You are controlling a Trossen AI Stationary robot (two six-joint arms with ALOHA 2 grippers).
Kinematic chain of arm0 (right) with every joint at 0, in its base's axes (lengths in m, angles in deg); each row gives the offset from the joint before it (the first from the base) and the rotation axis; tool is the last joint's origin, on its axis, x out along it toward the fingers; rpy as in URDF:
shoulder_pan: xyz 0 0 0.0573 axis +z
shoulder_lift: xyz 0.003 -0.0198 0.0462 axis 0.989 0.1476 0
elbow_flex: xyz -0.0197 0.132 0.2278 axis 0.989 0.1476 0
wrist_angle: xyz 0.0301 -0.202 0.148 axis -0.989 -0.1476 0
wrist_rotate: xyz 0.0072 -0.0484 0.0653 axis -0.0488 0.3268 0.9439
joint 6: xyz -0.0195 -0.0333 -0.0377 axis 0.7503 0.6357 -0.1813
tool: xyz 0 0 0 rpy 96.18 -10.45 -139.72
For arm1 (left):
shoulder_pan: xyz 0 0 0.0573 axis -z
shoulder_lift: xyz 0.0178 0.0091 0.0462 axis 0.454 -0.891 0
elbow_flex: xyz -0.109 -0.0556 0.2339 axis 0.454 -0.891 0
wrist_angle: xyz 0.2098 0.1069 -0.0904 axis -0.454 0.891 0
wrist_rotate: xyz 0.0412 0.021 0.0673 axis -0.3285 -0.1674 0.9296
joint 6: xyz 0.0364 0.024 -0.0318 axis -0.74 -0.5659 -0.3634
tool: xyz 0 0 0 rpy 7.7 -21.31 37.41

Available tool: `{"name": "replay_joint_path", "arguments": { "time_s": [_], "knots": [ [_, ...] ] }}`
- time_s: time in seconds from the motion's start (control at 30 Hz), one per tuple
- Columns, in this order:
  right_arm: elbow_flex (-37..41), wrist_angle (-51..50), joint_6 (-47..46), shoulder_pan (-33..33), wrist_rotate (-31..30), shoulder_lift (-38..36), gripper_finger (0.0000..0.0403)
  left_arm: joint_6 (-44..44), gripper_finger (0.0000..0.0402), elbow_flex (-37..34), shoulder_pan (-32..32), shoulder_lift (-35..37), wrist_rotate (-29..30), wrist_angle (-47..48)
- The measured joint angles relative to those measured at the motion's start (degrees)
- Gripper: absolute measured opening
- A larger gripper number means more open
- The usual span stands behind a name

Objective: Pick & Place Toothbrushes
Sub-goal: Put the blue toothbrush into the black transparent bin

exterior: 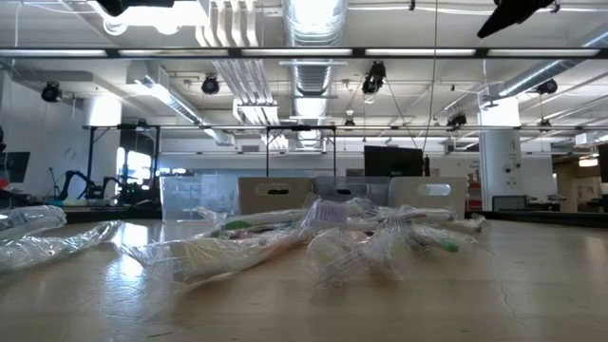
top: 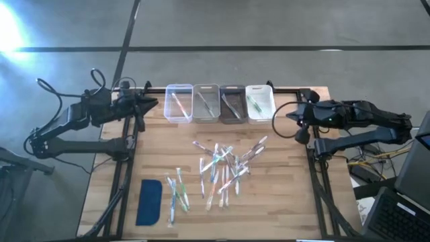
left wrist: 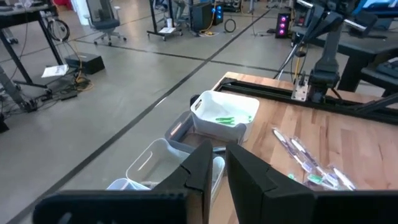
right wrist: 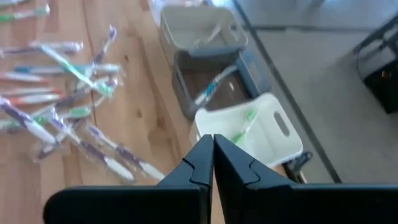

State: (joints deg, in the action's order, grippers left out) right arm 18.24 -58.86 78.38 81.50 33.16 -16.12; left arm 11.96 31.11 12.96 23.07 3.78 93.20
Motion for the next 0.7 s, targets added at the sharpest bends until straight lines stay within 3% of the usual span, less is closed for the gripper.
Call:
{"name": "replay_joint_path", "arguments": {
  "time_s": [0.17,0.4,0.7],
  "knots": [
    [6.6,6.1,1.0,0.0,-1.2,-4.8,0.0008,-0.2,0.0099,0.7,0.0,-1.1,-0.4,-0.4],
    [11.4,7.0,-1.0,-0.2,-7.1,-7.9,0.0008,-0.2,0.0157,2.8,0.0,-3.7,-2.1,-0.4],
    [13.7,7.1,0.2,-0.2,-8.1,-9.0,0.0009,1.3,0.0164,9.0,0.3,-6.2,-5.5,5.8]
  ]
}}
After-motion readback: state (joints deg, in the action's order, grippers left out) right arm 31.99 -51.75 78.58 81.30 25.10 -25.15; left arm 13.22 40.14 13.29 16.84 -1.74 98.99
